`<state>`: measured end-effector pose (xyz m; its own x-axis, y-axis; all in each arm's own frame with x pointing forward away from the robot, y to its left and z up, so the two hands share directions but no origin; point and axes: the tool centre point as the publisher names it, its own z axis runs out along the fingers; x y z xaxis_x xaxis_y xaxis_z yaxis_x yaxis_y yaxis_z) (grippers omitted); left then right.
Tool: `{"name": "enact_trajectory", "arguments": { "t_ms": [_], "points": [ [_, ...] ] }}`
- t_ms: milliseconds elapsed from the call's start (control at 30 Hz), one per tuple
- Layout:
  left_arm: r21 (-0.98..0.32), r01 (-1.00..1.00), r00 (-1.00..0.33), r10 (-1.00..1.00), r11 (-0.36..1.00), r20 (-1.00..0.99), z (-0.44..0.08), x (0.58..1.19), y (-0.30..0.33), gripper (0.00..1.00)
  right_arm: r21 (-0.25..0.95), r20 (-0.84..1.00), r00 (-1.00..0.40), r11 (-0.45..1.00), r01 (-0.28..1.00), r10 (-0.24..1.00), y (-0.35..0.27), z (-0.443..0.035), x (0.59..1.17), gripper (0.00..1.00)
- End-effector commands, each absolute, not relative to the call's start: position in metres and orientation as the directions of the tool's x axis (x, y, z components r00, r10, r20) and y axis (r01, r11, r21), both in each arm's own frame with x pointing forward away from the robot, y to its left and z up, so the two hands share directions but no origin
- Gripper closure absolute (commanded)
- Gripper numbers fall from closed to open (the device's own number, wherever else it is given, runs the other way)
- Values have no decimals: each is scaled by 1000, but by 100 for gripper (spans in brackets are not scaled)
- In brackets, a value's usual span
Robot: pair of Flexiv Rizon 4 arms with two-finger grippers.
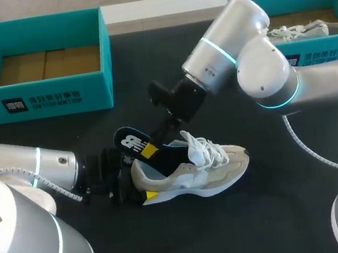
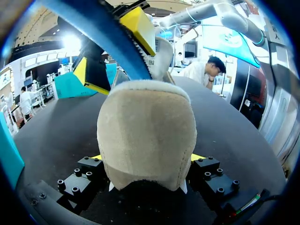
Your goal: Take the shoe out of the shoebox, open the shoe tongue, remove and reinsert the insole, then place the shoe into the shoebox
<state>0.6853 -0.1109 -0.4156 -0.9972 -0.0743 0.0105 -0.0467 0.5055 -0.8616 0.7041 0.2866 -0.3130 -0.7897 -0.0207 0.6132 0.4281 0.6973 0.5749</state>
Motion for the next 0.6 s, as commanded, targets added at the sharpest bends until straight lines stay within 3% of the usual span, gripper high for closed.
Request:
{"name": "enact_trajectory", "arguments": {
  "t_ms": [33,133,167,200,600],
  "points": [
    [-860,-46,-997,-74,509,10,-419,684,-113,100,573,613,-790,700,426,-21,289,-314,705,65],
    [-860,-46,-997,-74,509,10,-419,684,-113,100,571,615,-788,702,425,-23,289,-315,705,80],
    [-860,-46,-997,-74,509,10,-419,684,-113,100,570,618,-786,703,425,-26,289,-315,705,94],
    [-860,-46,-997,-74,509,10,-419,684,-113,100,567,620,-784,706,424,-27,289,-315,705,100],
    [-860,-46,-997,-74,509,10,-419,684,-113,100,552,706,-708,642,533,-19,298,-275,706,100]
  ]
}}
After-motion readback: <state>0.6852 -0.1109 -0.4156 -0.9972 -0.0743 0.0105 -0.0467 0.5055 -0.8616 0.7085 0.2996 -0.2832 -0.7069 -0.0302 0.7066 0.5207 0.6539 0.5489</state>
